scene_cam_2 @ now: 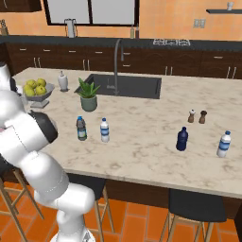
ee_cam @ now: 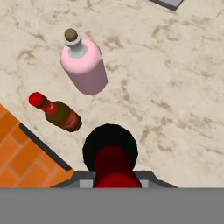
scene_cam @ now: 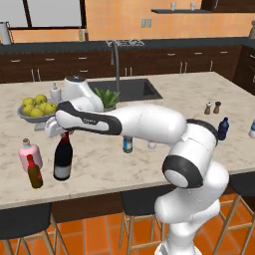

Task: Move the plastic bottles in the middle to the plastics group, and the glass bottles in the middle to the glass group.

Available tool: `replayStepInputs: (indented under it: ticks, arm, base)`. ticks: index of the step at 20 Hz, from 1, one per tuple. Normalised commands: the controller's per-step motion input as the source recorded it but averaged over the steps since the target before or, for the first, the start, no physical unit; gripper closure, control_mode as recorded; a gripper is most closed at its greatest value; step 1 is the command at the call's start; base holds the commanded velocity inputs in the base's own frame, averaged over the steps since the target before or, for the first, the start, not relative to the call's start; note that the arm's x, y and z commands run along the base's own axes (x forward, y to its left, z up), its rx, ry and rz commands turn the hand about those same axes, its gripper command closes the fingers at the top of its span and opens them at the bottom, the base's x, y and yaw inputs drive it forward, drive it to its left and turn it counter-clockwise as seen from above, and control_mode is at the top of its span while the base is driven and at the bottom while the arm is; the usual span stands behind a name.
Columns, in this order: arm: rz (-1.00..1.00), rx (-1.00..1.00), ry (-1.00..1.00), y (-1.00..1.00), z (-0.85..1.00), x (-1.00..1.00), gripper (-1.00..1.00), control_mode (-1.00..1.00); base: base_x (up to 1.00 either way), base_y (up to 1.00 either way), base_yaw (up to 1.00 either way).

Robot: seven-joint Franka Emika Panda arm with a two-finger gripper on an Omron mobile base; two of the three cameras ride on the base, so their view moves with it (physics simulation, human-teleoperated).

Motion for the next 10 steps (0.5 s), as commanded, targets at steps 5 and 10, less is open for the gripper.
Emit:
replayStepInputs:
  ticks: [5, 10]
  arm:
    - [0.00, 0.00, -0.07, 0.36, -0.19, 0.47, 1.00, -1.00]
    - [0.00, 0.00, -0.01, 0.30, -0.37, 0.32, 1.00, -1.00]
  base:
    - [0.00, 0.00, 0.00]
    - [0.00, 0.00, 0.00]
